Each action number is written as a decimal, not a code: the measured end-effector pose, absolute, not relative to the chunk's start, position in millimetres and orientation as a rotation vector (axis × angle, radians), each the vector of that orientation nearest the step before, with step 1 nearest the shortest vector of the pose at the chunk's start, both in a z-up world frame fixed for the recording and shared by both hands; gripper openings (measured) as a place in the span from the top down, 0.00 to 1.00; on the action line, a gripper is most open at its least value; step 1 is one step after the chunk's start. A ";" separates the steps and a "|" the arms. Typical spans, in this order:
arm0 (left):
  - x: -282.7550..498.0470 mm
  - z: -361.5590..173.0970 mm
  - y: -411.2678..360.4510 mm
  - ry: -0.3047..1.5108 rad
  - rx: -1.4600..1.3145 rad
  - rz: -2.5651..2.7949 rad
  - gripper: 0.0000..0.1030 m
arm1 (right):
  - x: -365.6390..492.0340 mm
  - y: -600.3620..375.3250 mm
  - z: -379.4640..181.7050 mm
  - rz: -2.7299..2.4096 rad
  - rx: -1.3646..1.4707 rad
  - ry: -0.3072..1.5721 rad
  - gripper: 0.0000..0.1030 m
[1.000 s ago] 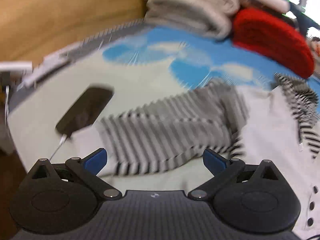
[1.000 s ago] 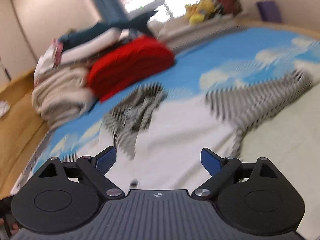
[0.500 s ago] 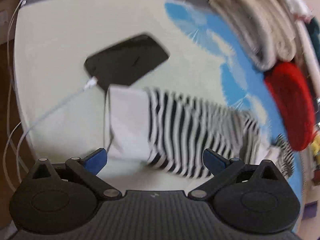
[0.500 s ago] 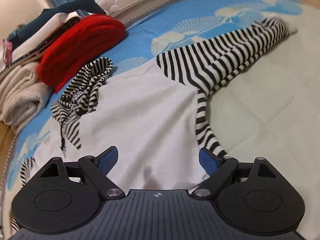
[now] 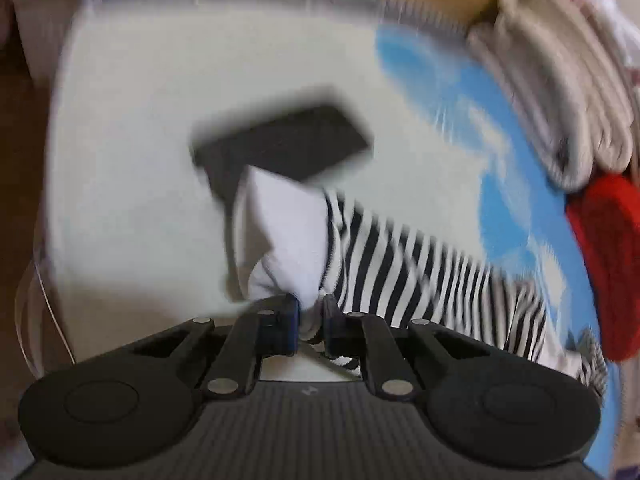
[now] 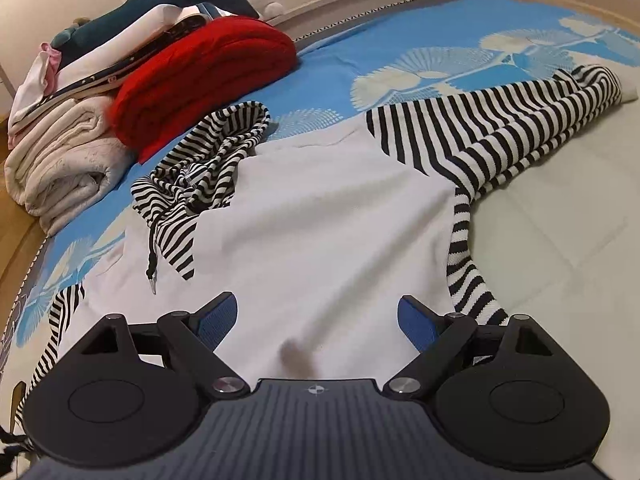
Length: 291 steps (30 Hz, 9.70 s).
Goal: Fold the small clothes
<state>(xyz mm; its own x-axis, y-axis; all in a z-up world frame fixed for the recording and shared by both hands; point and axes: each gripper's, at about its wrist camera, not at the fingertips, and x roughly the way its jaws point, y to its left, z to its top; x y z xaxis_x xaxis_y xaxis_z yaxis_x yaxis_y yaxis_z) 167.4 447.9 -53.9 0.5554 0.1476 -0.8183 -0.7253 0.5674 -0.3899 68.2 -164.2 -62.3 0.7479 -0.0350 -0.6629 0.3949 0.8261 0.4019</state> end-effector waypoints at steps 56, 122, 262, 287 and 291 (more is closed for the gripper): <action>187.2 -45.9 414.0 0.688 -0.893 0.417 0.72 | 60.4 -208.7 -58.8 -0.312 0.774 0.678 0.14; 301.0 -53.6 183.1 0.948 0.044 0.287 0.01 | 146.0 -143.4 -11.3 -0.048 0.413 0.650 0.14; 288.5 -56.2 125.3 0.872 0.143 0.046 0.00 | 136.7 -194.3 -44.2 -0.268 0.248 0.749 0.39; 271.8 -56.2 111.2 0.854 0.181 -0.026 0.00 | 139.0 -204.6 -47.5 -0.289 0.303 0.762 0.39; 268.6 -55.0 108.3 0.854 0.178 -0.040 0.00 | 139.4 -202.6 -47.1 -0.280 0.298 0.761 0.39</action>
<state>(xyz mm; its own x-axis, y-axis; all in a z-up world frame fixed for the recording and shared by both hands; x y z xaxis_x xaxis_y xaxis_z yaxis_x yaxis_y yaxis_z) 268.6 108.3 -55.0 0.6570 0.0362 -0.7531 0.1067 0.9843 0.1404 139.4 -202.6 -47.1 0.6910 -0.1401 -0.7092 0.3530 0.9215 0.1619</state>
